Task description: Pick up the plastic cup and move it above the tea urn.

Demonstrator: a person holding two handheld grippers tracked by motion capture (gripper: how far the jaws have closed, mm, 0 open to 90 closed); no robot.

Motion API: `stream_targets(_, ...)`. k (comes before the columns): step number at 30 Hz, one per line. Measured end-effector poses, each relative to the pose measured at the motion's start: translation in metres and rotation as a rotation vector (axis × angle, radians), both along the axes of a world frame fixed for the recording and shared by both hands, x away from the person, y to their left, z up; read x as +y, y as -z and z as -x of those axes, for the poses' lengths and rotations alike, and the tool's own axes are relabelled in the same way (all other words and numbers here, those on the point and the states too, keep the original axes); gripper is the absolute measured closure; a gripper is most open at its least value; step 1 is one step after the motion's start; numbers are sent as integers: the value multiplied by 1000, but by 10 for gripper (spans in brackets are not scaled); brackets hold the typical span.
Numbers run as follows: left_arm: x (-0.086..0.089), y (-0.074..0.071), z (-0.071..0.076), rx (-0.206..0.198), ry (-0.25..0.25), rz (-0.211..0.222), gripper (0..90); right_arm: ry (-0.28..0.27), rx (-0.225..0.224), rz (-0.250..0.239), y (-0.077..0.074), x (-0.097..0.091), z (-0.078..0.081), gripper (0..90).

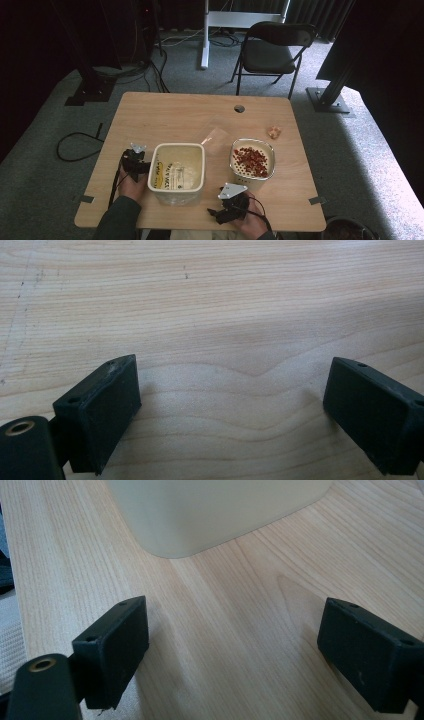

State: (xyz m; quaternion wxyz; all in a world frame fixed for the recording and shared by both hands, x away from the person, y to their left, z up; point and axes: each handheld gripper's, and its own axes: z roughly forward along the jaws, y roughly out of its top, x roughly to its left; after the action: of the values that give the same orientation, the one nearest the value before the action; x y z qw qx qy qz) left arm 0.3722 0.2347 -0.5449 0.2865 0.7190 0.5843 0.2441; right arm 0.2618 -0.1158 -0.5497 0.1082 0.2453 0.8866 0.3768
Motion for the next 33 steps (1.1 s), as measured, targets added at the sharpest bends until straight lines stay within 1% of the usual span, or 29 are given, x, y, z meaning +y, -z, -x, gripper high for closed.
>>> stream_targets(4, 0, 0, 0, 0, 3, 0, 88, 2, 0, -2, 0, 0, 0, 141)
stream_targets(5, 0, 0, 0, 0, 5, 1, 88, 7, -5, -5, 0, -1, 1, 167)
stream_targets(6, 0, 0, 0, -1, 12, 3, 88, 11, -7, -11, 0, -1, 2, 202)
stream_targets(7, 1, 0, 1, -2, 23, 3, 88, 30, -5, -15, -2, -2, 6, 299)
stream_targets(8, 2, 0, 2, 0, 38, 2, 88, 50, 3, -8, -4, -2, 8, 361)
stream_targets(10, 2, 0, 2, 1, 47, 3, 88, 49, 8, -5, -6, -2, 9, 371)
stream_targets(11, 2, 0, 2, 1, 56, 2, 88, 46, 7, -13, -7, -2, 10, 378)
stream_targets(12, 3, 0, 2, -1, 59, 2, 91, 42, -10, -18, -11, -2, 13, 398)
stream_targets(14, 4, -1, 2, -4, 76, 2, 109, 38, -25, -10, -14, -1, 16, 399)
stream_targets(16, 4, -2, 2, -2, 86, 4, 157, 36, -42, -21, -22, 0, 21, 414)
stream_targets(18, 4, -3, 2, 5, 99, 1, 181, 30, -73, -30, -32, -1, 24, 418)
stream_targets(20, 5, -6, 1, 4, 109, 3, 310, 32, -101, -32, -40, -3, 27, 417)
stream_targets(22, 5, -8, -3, 14, 135, -2, 367, 40, -119, -38, -46, -6, 30, 416)
stream_targets(24, 7, -11, -9, 11, 185, 28, 390, 49, -130, -36, -47, -9, 34, 409)
stream_targets(25, 6, -13, -10, -1, 201, 44, 390, 52, -135, -32, -46, -10, 35, 407)
stream_targets(27, 6, -23, -16, -42, 254, 84, 393, 65, -135, -17, -42, -12, 37, 394)
stream_targets(29, 7, -32, -24, -81, 296, 119, 382, 74, -130, -1, -36, -14, 36, 384)
stream_targets(30, 7, -37, -29, -94, 313, 125, 374, 80, -119, 5, -33, -15, 35, 382)
stream_targets(31, 7, -42, -35, -106, 333, 141, 359, 84, -113, 6, -31, -15, 35, 382)
stream_targets(33, 6, -49, -44, -122, 362, 165, 351, 83, -113, 9, -29, -15, 34, 375)
